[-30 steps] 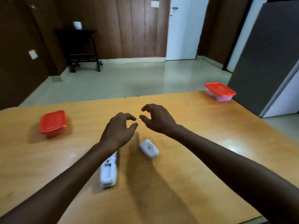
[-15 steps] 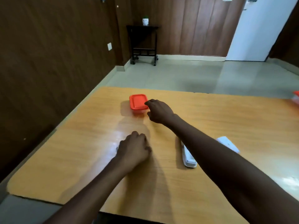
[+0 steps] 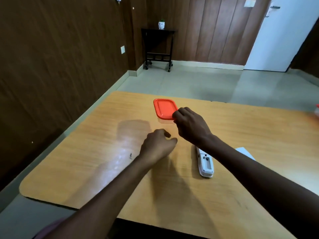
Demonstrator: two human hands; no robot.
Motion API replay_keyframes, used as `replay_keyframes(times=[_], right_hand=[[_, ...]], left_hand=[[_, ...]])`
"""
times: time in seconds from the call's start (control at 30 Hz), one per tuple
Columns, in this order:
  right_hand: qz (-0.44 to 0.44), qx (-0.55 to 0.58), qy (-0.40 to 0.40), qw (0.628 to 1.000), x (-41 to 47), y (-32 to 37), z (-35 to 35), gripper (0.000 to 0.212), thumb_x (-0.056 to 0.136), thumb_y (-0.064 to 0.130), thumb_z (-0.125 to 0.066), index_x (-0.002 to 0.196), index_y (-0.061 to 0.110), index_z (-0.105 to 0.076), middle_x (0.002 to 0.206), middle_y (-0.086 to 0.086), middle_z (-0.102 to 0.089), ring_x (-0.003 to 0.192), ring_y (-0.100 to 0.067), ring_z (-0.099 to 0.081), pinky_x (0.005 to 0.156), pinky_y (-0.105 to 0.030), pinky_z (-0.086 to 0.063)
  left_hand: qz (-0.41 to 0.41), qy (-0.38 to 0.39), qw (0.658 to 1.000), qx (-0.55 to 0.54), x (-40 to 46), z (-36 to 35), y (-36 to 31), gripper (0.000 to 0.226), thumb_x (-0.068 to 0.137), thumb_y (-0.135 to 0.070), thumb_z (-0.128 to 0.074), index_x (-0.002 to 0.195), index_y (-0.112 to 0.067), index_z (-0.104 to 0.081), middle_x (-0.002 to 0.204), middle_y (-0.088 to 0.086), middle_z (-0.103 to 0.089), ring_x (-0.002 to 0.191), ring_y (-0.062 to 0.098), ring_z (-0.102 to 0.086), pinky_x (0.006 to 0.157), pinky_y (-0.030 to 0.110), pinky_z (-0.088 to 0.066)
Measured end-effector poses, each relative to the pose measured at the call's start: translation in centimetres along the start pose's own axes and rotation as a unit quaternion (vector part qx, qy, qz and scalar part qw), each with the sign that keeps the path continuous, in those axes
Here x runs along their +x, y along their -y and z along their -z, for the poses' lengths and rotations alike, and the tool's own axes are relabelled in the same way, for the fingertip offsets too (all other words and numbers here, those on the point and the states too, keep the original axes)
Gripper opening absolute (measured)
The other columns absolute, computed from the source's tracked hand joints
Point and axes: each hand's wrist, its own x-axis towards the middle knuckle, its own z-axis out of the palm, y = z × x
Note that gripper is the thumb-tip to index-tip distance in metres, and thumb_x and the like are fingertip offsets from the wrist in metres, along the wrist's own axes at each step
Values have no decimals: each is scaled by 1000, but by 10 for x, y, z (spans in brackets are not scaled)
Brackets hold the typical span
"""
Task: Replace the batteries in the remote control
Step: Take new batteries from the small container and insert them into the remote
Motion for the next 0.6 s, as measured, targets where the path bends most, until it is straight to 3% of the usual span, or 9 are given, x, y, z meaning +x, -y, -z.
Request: replay_keyframes(times=[0.03,0.1,0.17,0.23,0.37,0.43,0.6], right_hand=[[-3,8,-12,1000,-14,-1,16,7,86,1,-65,91,5,-63,87,-11,-63,81,-31,-59,53,-40,-50],[-18,15,-21,999,-47,-5,54,9,87,2,-64,96,5,-64,91,-10,-64,85,-31,-59,60,-43,-53],[-39,47,-31,998,-75,-5,78,13,87,2,-66,99,5,-65,94,-10,-65,87,-30,-61,66,-43,-54],[-60,80,-42,994,-106,-4,104,15,87,2,-69,101,5,-67,97,-10,-66,90,-30,-63,72,-41,-54],[-65,120,-71,988,-162,1,133,18,89,6,-73,106,2,-70,107,-11,-68,100,-26,-68,84,-34,-56],[-48,132,-76,987,-185,-2,138,20,91,12,-74,107,2,-73,112,-12,-69,104,-26,-69,86,-37,-57],[50,105,-65,991,-216,-5,141,26,96,22,-71,113,2,-75,120,-12,-71,117,-26,-67,96,-37,-55]], left_hand=[[27,0,994,-106,-1,-2,-5,32,85,-39,-61,111,-21,-68,111,5,-69,94,26,-66,84,42,-61],[80,23,949,-303,-9,-11,-21,20,91,-28,-52,101,-16,-65,107,12,-70,84,29,-64,82,49,-61],[119,58,885,-446,-17,-19,-32,25,98,-25,-41,102,-12,-62,104,20,-69,83,36,-66,85,55,-60],[134,123,830,-526,-30,-33,-48,39,102,-36,-39,111,-5,-62,101,24,-69,82,40,-69,84,56,-59],[134,255,741,-607,-58,-69,-68,73,100,-62,-31,115,0,-66,94,23,-75,71,36,-73,74,50,-58],[137,288,708,-630,-69,-85,-68,78,98,-67,-28,116,0,-65,93,22,-75,67,33,-72,62,41,-57],[131,349,722,-583,-83,-102,-61,69,97,-60,-31,106,-4,-69,84,14,-71,60,26,-63,51,30,-50]])
